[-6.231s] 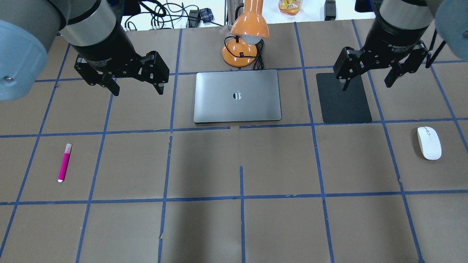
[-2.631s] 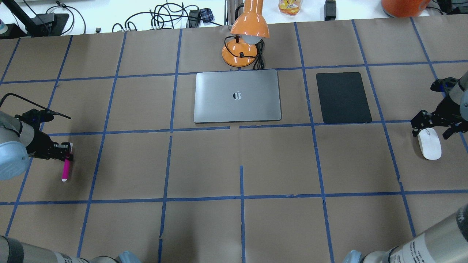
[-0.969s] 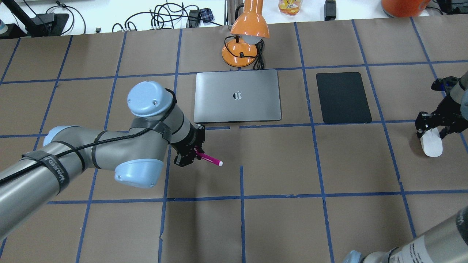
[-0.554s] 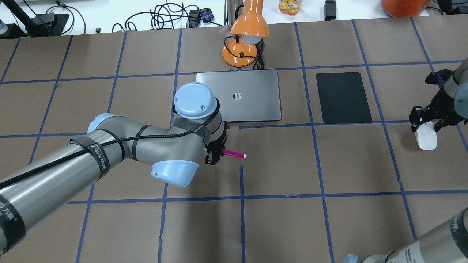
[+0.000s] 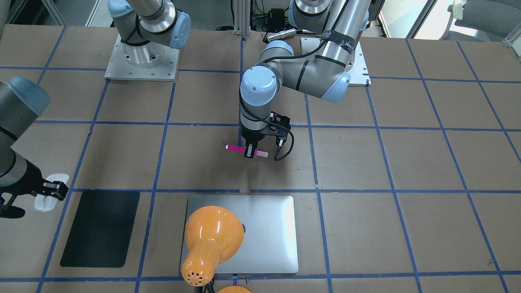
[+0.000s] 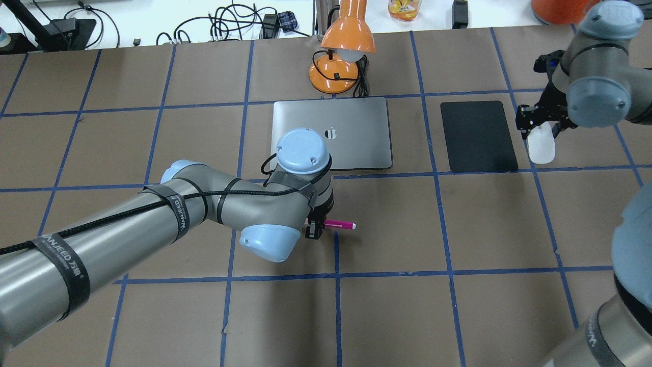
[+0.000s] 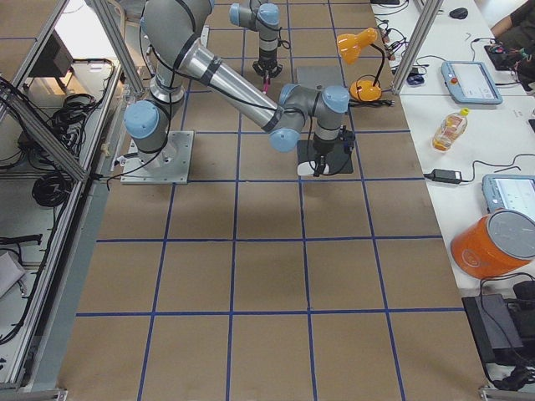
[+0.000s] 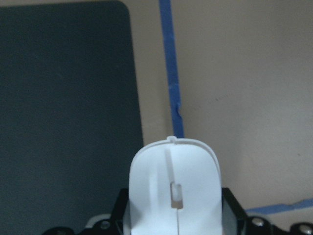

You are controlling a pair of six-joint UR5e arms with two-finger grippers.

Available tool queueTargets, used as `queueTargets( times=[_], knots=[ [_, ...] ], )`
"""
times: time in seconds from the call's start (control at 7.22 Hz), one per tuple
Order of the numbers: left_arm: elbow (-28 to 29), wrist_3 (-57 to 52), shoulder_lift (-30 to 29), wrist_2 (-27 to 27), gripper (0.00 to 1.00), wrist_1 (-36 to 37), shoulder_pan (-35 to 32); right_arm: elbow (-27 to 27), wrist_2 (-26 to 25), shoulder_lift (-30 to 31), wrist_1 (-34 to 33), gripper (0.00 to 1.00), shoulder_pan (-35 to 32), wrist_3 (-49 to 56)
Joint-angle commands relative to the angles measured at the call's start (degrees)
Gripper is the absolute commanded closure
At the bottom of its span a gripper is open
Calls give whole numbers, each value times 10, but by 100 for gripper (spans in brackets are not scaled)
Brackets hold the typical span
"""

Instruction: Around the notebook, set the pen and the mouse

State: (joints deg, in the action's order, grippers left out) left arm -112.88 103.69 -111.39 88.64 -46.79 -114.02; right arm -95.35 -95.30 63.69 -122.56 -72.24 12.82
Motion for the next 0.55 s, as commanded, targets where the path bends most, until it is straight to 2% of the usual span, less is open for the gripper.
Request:
queueTargets(
  times=[0.0, 0.14, 0.42],
  knots=[
    [10, 6, -7, 0, 100, 0, -8, 68, 52, -52, 0, 54, -30, -16],
    [19, 7, -11, -2, 100, -7, -8, 90, 65, -72, 0, 54, -42, -19],
    [21, 7, -21, -6, 100, -1, -13, 88, 65, -85, 3, 54, -72, -90]
  ],
)
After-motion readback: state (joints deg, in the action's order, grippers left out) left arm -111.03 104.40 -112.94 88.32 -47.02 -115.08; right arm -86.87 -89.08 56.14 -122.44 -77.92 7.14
